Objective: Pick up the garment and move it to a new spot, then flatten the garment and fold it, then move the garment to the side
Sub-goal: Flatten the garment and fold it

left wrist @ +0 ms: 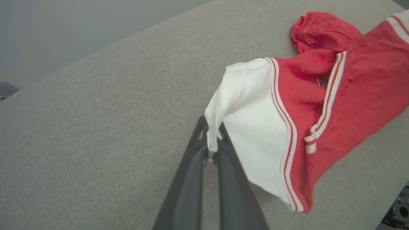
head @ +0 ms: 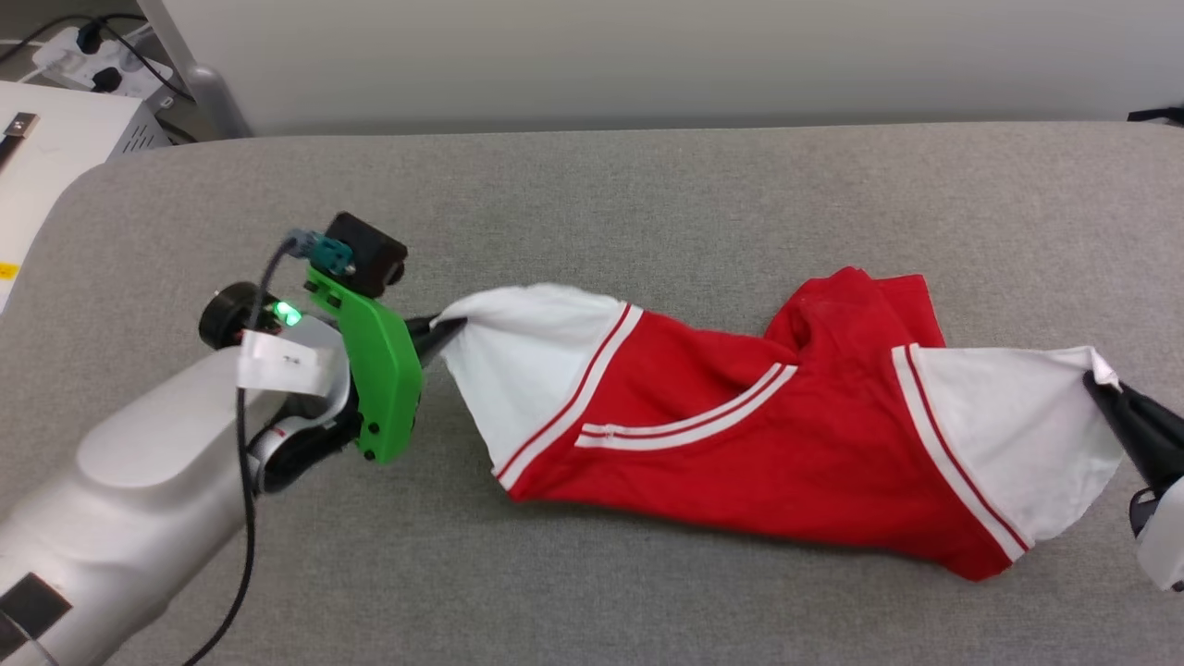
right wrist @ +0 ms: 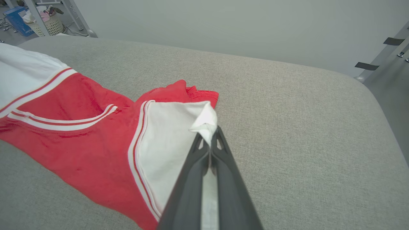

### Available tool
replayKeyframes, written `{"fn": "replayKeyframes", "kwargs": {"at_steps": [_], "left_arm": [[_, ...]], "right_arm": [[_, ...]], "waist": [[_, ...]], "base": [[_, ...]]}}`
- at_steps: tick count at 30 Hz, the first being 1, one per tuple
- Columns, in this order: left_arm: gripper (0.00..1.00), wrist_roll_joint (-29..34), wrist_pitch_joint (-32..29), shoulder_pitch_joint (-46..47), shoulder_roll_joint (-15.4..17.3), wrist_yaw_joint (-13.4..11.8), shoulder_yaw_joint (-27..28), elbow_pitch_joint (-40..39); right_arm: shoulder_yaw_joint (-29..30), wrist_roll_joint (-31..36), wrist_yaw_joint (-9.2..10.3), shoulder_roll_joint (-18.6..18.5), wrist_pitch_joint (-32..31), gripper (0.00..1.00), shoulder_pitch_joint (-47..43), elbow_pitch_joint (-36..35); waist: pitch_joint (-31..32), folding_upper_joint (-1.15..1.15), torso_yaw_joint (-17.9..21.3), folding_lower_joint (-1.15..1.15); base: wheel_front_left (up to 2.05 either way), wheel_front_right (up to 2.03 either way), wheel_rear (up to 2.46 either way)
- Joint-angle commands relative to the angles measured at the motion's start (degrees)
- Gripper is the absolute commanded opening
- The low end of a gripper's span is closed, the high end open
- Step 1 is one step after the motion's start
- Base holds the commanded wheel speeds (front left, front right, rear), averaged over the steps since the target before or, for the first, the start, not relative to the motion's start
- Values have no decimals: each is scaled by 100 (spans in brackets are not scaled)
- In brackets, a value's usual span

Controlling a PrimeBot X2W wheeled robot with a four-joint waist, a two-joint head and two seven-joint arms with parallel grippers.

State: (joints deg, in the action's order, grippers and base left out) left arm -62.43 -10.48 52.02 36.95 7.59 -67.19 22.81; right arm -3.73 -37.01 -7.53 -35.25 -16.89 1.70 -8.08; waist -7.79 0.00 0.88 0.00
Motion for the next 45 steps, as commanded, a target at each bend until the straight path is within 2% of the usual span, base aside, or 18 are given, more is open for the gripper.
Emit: {"fn": "replayKeyframes", "kwargs": {"at_steps": [1, 5, 10, 16, 22, 27, 34, 40, 45], "left_arm": [[0, -122, 111, 164, 126, -10, 113, -163], [0, -378, 364, 315, 381, -10, 460, -648], [0, -501, 550, 583, 524, -80, 810, -1021], [0, -541, 717, 1041, 455, -220, 1173, -1295], [0, -396, 645, 1714, 72, -375, 1318, -1226], [0, -250, 631, 2589, -362, -417, 1517, -706], [0, 5, 532, 4098, -933, -320, 1712, 374], [0, 239, 560, 5246, -1116, -210, 1841, 1154], [0, 375, 762, 5913, -1170, -257, 2011, 1581]], "right_arm": [[110, 14, 4, -79, 24, 0, 143, -96], [386, -41, 4, -124, -45, 0, 294, -393], [628, 4, 4, -168, -59, 0, 550, -678], [760, 40, 4, -234, 70, 0, 1234, -774], [650, 103, 4, -350, 168, 0, 2217, -507], [255, 194, 4, -464, 200, 0, 3452, 25], [-353, 438, 4, -530, 350, 0, 5476, 921], [-928, 841, 4, -274, 718, 0, 7371, 1997], [-1417, 1181, 4, -112, 1075, 0, 8842, 2907]], "waist": [[116, 0, -44, 0], [201, 0, -67, 0], [251, 0, -119, 0], [246, 0, -187, 0], [4, 0, -280, 0], [-540, 0, -271, 0], [-1373, 0, -193, 0], [-1850, 0, -52, 0], [-2132, 0, 21, 0]], "base": [[0, 0, 0], [0, 0, 0], [0, 0, 0], [0, 0, 0], [0, 0, 0], [0, 0, 0], [0, 0, 0], [0, 0, 0], [0, 0, 0]]}}
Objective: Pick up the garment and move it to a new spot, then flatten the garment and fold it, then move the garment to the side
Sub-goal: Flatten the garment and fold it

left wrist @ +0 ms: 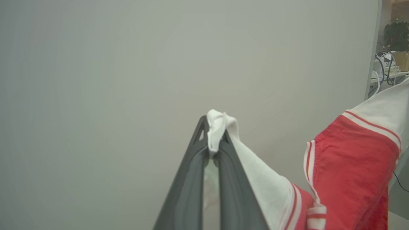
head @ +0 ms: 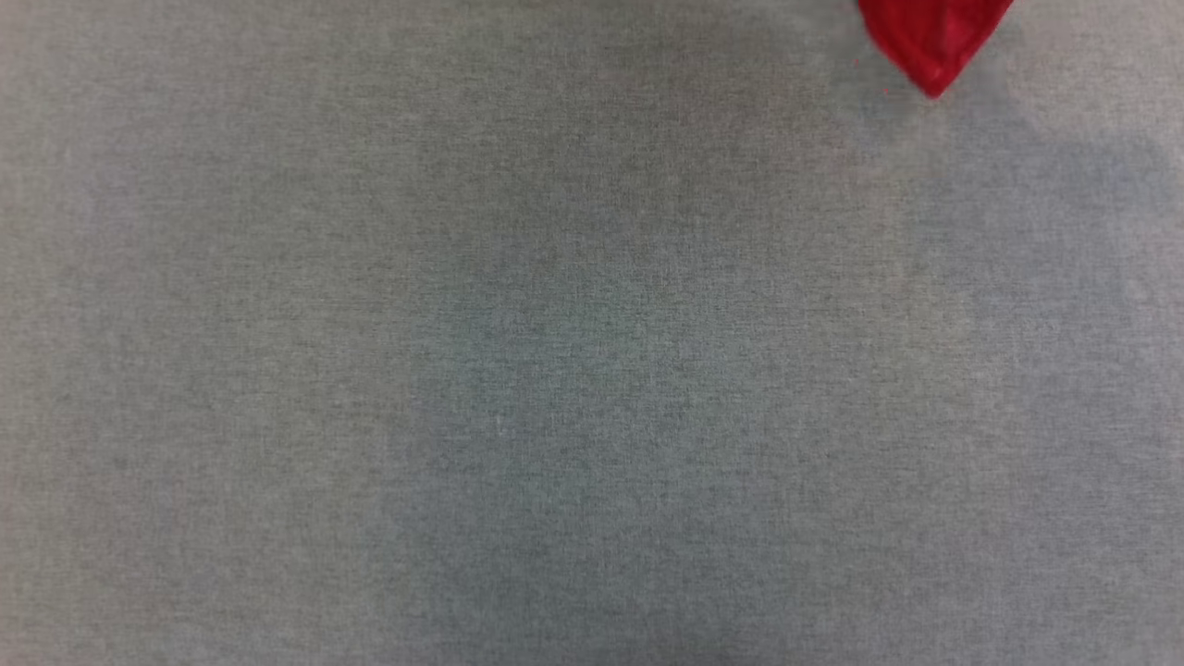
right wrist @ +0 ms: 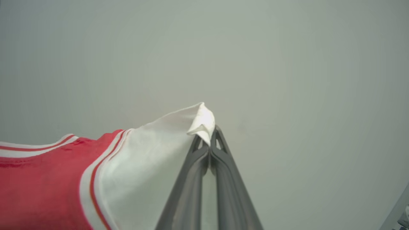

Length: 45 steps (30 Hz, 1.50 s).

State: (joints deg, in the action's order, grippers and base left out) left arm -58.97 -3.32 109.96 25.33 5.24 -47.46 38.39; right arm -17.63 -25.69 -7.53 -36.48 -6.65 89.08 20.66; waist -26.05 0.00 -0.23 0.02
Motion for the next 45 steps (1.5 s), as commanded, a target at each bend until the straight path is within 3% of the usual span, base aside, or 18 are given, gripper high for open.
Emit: {"fn": "replayKeyframes", "kwargs": {"at_steps": [1, 7, 11, 22, 29, 36, 45], "left_arm": [[0, 35, 71, 239, -21, -43, 76, 100], [0, 66, 166, 607, -21, -89, 182, 381], [0, 42, 294, 435, -36, -56, 166, 394], [0, -53, 666, -536, 67, 91, 6, 702], [0, -22, 1234, -1752, 371, 175, -244, 618], [0, -269, 1705, -3398, 719, 175, -243, 37], [0, -415, 1829, -5850, 1057, -348, 258, -1108]], "right_arm": [[-133, 136, 4, 29, 154, 0, 382, 216], [-660, 340, 4, 247, 625, 0, 1456, 1214], [-971, 290, 4, 374, 859, 0, 1693, 1723], [-1658, -182, 4, 670, 1751, 0, 806, 2653], [-2067, -655, 4, 520, 2099, 0, -389, 2403], [-2162, -1082, 4, 241, 2161, 0, -2023, 1696], [-1577, -1261, 4, -202, 2164, 0, -4441, 726]], "waist": [[-360, 0, 139, -2], [-629, 0, 194, -2], [-802, 0, 162, -2], [-927, 0, 163, -2], [-515, 0, 136, -2], [126, 0, 67, -2], [914, 0, -55, -2]], "base": [[0, 0, 0], [0, 0, 0], [0, 0, 0], [0, 0, 0], [0, 0, 0], [0, 0, 0], [0, 0, 0]]}}
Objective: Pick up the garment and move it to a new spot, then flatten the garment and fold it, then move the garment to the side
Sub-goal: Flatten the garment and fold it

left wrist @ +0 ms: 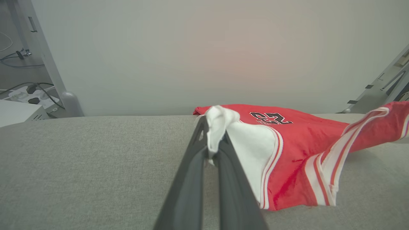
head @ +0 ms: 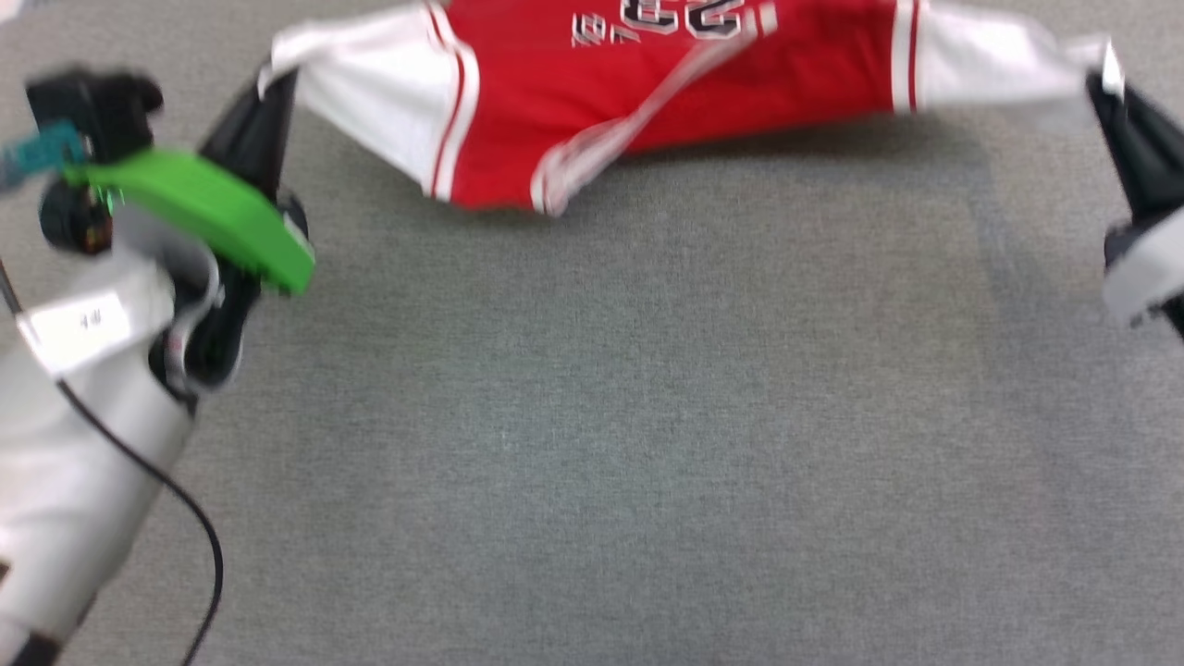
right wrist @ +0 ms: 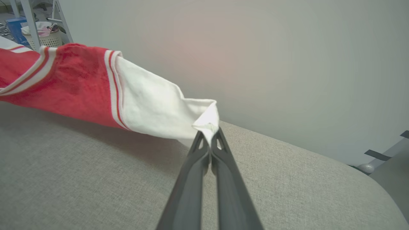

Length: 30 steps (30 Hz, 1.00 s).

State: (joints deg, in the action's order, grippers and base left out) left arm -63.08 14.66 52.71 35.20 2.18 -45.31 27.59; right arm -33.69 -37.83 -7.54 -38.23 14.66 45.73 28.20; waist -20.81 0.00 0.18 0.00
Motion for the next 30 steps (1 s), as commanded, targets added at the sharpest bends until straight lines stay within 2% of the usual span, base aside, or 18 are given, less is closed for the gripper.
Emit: {"fn": "replayKeyframes", "kwargs": {"at_steps": [1, 9, 15, 23, 24, 30], "left_arm": [[0, 16, 31, -450, 107, -91, 153, -163], [0, 254, 33, -2592, 11, -464, 737, -772], [0, 344, 33, -3753, -96, -566, 1051, -918], [0, 421, 33, -4913, -217, -725, 1352, -1062], [0, 450, 33, -5183, -270, -751, 1380, -1077], [0, 544, 33, -5363, -410, -749, 1426, -1069]], "right_arm": [[164, -80, 5, -61, 33, 0, -408, -109], [813, -184, 5, -21, 33, 0, -2424, -392], [1313, -128, 5, 232, 33, 0, -3598, -427], [1827, -31, 5, 463, -120, 0, -4850, -554], [1959, -39, 5, 533, -300, 0, -5215, -609], [2212, -122, 5, 642, -641, 0, -5565, -821]], "waist": [[486, 0, -110, 0], [1137, 0, -136, 0], [1464, 0, -120, 0], [1713, 0, -107, 0], [1753, 0, -123, 0], [1750, 0, -132, 0]], "base": [[0, 0, 0], [0, 0, 0], [0, 0, 0], [0, 0, 0], [0, 0, 0], [0, 0, 0]]}}
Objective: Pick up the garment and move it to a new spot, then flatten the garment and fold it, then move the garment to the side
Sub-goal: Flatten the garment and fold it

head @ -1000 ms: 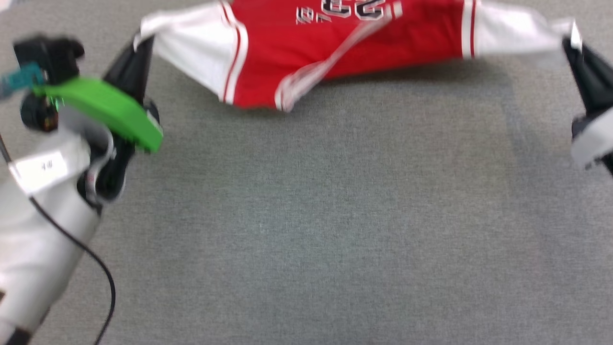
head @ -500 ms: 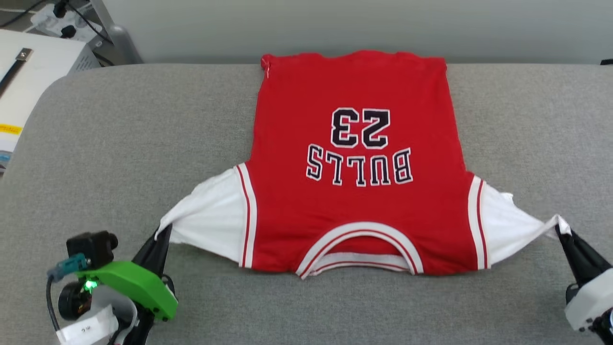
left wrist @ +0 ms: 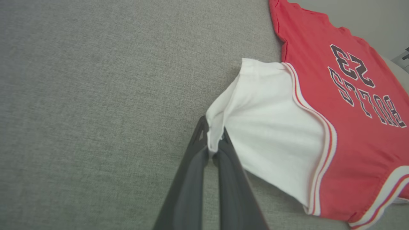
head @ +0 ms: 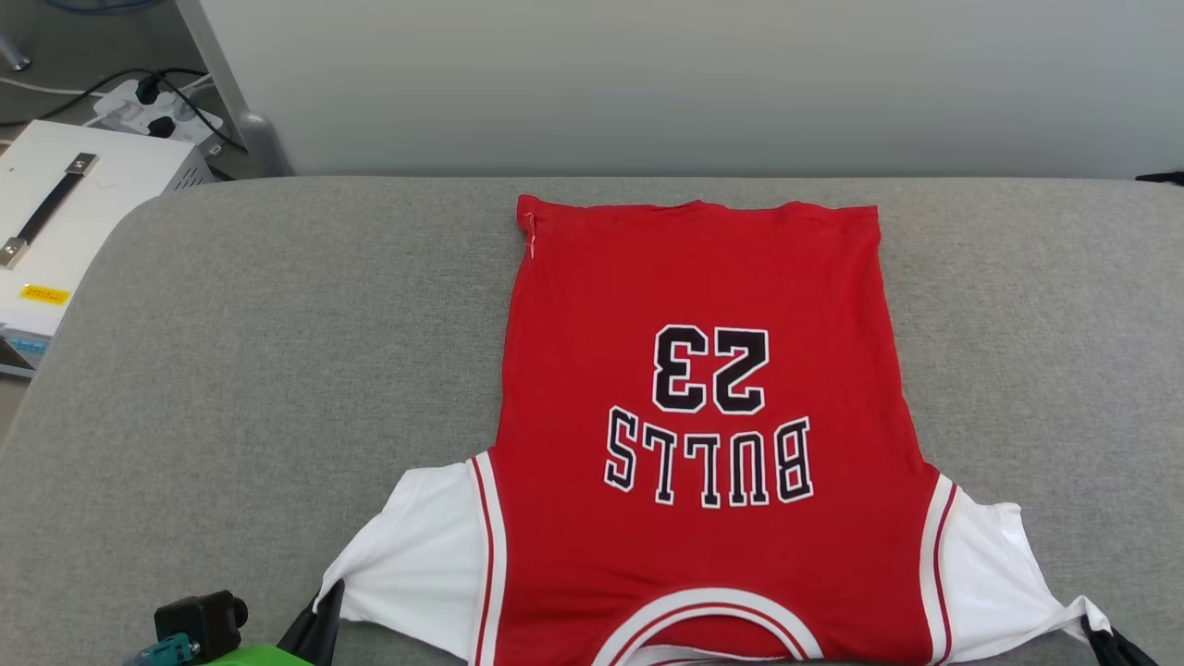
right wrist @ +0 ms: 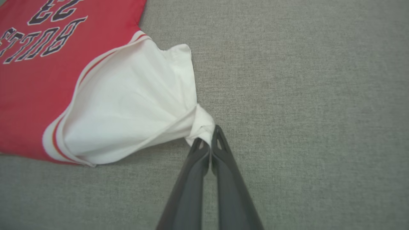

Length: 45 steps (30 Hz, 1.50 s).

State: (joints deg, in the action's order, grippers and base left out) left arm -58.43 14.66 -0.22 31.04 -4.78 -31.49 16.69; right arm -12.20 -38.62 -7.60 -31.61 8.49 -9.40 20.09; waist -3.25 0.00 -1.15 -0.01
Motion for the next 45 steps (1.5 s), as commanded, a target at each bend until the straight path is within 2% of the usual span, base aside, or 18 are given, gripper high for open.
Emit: {"fn": "replayKeyframes", "kwargs": {"at_steps": [1, 2, 3, 4, 5, 12, 19, 22, 26, 29, 31, 36, 38, 45], "left_arm": [[0, 96, 33, -62, -14, -47, 42, 19], [0, 123, 33, -42, -34, -45, 36, 13], [0, 143, 33, -23, -49, -45, 35, 7], [0, 171, 33, 3, -66, -43, 37, -3], [0, 197, 33, 23, -80, -43, 37, -11], [0, 463, 33, 168, -193, -113, 54, -244], [0, 856, 34, 418, -284, -231, 161, -764], [0, 1019, 34, 546, -328, -286, 195, -998], [0, 1258, 34, 790, -408, -307, 204, -1275], [0, 1430, 34, 1001, -505, -302, 193, -1456], [0, 1530, 34, 1123, -577, -293, 188, -1551], [0, 1756, 34, 1401, -798, -228, 174, -1712], [0, 1837, 34, 1504, -892, -190, 171, -1753], [0, 2071, 34, 1722, -1178, -66, 210, -1858]], "right_arm": [[99, -35, 11, 3, -61, 0, -58, -42], [138, -19, 11, 26, -111, 1, -59, -82], [170, 6, 11, 35, -142, 20, -51, -114], [217, 48, 11, 45, -177, 78, -33, -151], [254, 86, 11, 48, -199, 100, -14, -187], [700, 330, 11, -51, -333, 100, 261, -639], [1431, 537, 11, -447, -715, 100, 1283, -1536], [1499, 647, 11, -672, -1057, 100, 1976, -1813], [1347, 487, 11, -881, -1848, 100, 3104, -1991], [1004, 491, 11, -999, -2561, 100, 4104, -1885], [754, 480, 11, -1021, -3149, 100, 4704, -1647], [245, 175, 11, -1007, -5201, 100, 5994, -662], [108, 169, 11, -1015, -5767, 100, 6410, -345], [4, 458, 11, -831, -6780, 100, 7341, 526]], "waist": [[-10, 0, -1, 1], [-17, 0, -5, 1], [-24, 0, -7, 1], [-31, 0, -10, 1], [-39, 0, -13, 1], [-171, 0, -65, 1], [-636, 0, -309, 1], [-925, 0, -440, 1], [-1390, 0, -659, 1], [-1735, 0, -825, 1], [-1953, 0, -931, 1], [-2448, 0, -1191, 1], [-2630, 0, -1280, 1], [-3200, 0, -1544, 1]], "base": [[0, 0, 0], [0, 0, 0], [0, 0, 0], [0, 0, 0], [0, 0, 0], [0, 0, 0], [0, 0, 0], [0, 0, 0], [0, 0, 0], [0, 0, 0], [0, 0, 0], [0, 0, 0], [0, 0, 0], [0, 0, 0]]}}
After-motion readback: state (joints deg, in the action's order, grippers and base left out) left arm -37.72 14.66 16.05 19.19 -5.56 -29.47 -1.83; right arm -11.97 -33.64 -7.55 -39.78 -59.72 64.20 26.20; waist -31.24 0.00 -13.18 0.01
